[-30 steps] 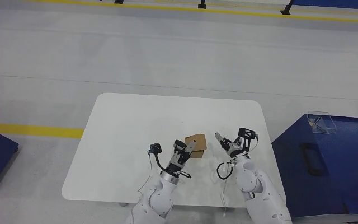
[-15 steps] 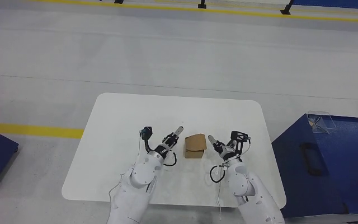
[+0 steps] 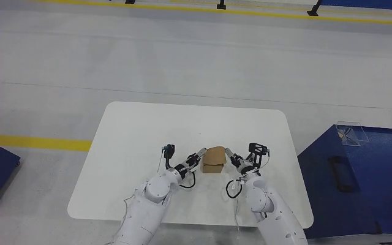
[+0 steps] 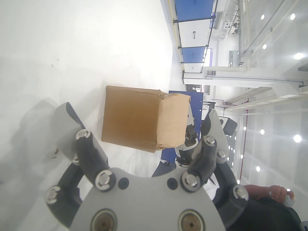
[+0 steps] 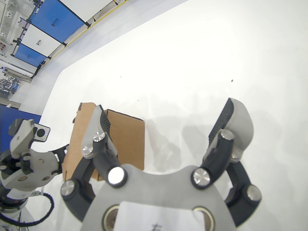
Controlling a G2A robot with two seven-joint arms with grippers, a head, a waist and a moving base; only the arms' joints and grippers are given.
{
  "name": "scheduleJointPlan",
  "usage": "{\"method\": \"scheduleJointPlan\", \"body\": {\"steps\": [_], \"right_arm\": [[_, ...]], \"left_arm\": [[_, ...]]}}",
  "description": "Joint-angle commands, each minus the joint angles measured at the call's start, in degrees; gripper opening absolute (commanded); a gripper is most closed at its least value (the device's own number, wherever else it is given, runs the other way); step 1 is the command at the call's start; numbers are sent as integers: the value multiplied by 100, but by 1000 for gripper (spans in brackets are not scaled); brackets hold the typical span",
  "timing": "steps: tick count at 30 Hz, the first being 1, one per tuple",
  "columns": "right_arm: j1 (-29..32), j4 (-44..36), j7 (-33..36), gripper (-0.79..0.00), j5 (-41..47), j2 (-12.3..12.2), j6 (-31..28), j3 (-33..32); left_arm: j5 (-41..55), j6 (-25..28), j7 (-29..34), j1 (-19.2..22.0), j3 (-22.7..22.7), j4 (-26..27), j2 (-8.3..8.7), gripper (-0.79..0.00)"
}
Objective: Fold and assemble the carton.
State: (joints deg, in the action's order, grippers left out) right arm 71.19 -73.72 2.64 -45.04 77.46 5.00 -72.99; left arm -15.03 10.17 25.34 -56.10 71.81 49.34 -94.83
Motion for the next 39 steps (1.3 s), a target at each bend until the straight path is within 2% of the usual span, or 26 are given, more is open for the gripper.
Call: {"method": "scheduleJointPlan", "body": {"steps": [1, 5, 8, 11, 12, 14, 18, 29, 30, 31, 35, 37, 39], "right_arm": [[-8, -14, -13, 0, -3, 2, -1, -10], [5, -63, -46, 0, 20, -4, -16, -94], [18, -96, -18, 0, 42, -15, -35, -177], [42, -127, 6, 0, 10, -25, -39, -227], [47, -140, 12, 0, 1, -26, -39, -237], [59, -160, 12, 0, -43, -30, -32, -251], [74, -206, 22, 0, -99, -38, -11, -299], [47, -131, 7, 0, -393, -28, -49, -195], [46, -118, -4, 0, -426, -26, -59, -182], [45, -105, -8, 0, -431, -24, -60, -175], [35, -70, 9, 0, -446, -11, -83, -128], [28, -52, 25, 0, -449, -5, -99, -104], [18, -33, 50, 0, -365, 3, -168, -97]], "left_arm": [[40, 48, -35, 83, -82, -195, -22, 0], [176, 247, -78, 203, -220, -455, -66, 0], [238, 426, -96, 242, -314, -573, -90, -49], [368, 526, -49, 257, -368, -639, -108, -58], [407, 567, -37, 248, -376, -646, -109, -92], [592, 662, 163, 215, -410, -635, -121, -114], [632, 752, 217, 171, -489, -601, -124, -99], [638, 749, -16, 64, -520, -499, -81, -123], [637, 721, -20, 69, -530, -520, -79, -135], [643, 716, -29, 77, -542, -535, -80, -182], [797, 731, -18, 102, -563, -605, -90, -194], [850, 748, -3, 119, -575, -644, -92, -249], [856, 749, -13, 141, -597, -687, -93, -234]]}}
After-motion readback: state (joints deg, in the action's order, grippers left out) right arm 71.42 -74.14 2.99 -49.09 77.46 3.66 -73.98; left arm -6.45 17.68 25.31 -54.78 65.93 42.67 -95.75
